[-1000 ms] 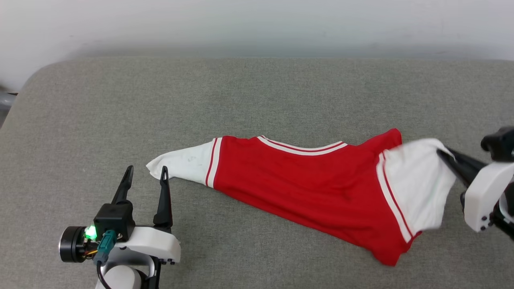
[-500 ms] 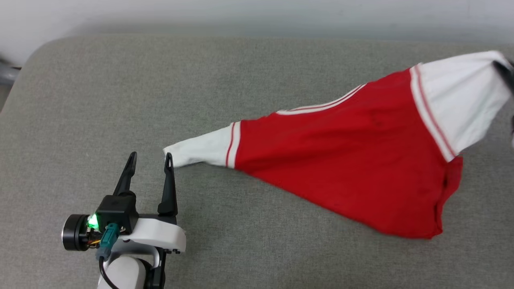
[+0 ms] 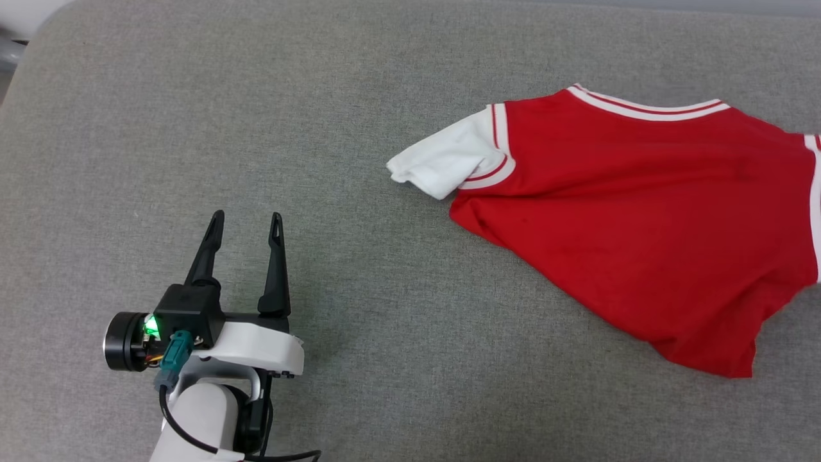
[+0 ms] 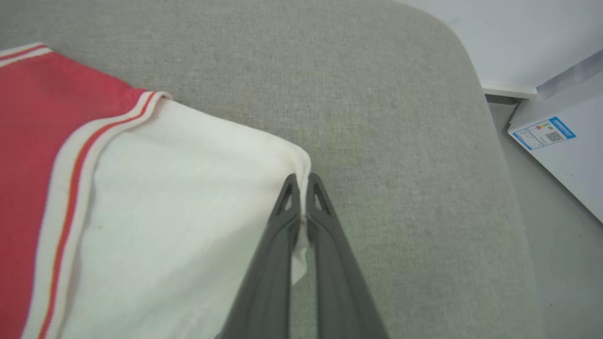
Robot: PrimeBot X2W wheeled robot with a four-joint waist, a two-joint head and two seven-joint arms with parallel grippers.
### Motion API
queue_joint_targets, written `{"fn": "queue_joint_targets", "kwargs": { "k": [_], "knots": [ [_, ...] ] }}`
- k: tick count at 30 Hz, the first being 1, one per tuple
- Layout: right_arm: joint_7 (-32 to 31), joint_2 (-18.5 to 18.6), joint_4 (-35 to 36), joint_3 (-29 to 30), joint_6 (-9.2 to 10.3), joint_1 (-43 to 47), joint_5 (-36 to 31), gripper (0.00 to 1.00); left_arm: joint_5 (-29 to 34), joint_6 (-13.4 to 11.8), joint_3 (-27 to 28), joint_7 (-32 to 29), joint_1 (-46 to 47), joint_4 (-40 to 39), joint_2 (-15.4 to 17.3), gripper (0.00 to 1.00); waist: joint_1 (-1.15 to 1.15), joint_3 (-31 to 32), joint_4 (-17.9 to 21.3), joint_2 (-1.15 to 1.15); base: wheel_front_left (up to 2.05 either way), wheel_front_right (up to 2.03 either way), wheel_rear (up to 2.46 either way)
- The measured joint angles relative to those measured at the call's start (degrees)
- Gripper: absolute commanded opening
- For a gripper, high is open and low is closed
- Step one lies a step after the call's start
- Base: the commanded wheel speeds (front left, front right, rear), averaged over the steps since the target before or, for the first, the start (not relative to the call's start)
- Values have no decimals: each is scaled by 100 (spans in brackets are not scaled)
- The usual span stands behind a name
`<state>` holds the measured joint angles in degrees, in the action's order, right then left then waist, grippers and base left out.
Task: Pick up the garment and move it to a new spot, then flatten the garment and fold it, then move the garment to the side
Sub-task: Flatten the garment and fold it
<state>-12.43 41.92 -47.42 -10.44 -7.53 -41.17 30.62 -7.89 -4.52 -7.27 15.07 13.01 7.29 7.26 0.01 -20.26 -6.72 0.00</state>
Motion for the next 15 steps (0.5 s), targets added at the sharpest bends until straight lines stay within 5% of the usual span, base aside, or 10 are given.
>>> {"fn": "queue_joint_targets", "kwargs": {
  "k": [9, 10, 11, 12, 15],
  "knots": [
    [49, -252, -825, 20, 1, 279, 288, 0, 147, 148, 125, 0, 7, 74, -81, 100, 0, 22, 64, 0, 0, 0, 0],
    [136, -288, -833, 13, 1, 279, 315, 19, 169, 153, 143, 0, 8, 88, -82, 100, 0, 40, 75, 0, 0, 0, 0],
    [253, -321, -836, 2, 2, 279, 316, 71, 179, 163, 152, 0, 8, 92, -85, 100, 0, 64, 89, 0, 0, 0, 0],
    [389, -342, -829, -13, 0, 274, 311, 100, 208, 183, 157, 0, 8, 99, -86, 100, 0, 95, 100, 0, 0, 0, 0],
    [912, -348, -758, -32, 0, 242, 245, 100, 264, 203, 157, 0, -3, 102, -103, 100, 0, 220, 136, 0, 0, 0, 0]
  ]
}}
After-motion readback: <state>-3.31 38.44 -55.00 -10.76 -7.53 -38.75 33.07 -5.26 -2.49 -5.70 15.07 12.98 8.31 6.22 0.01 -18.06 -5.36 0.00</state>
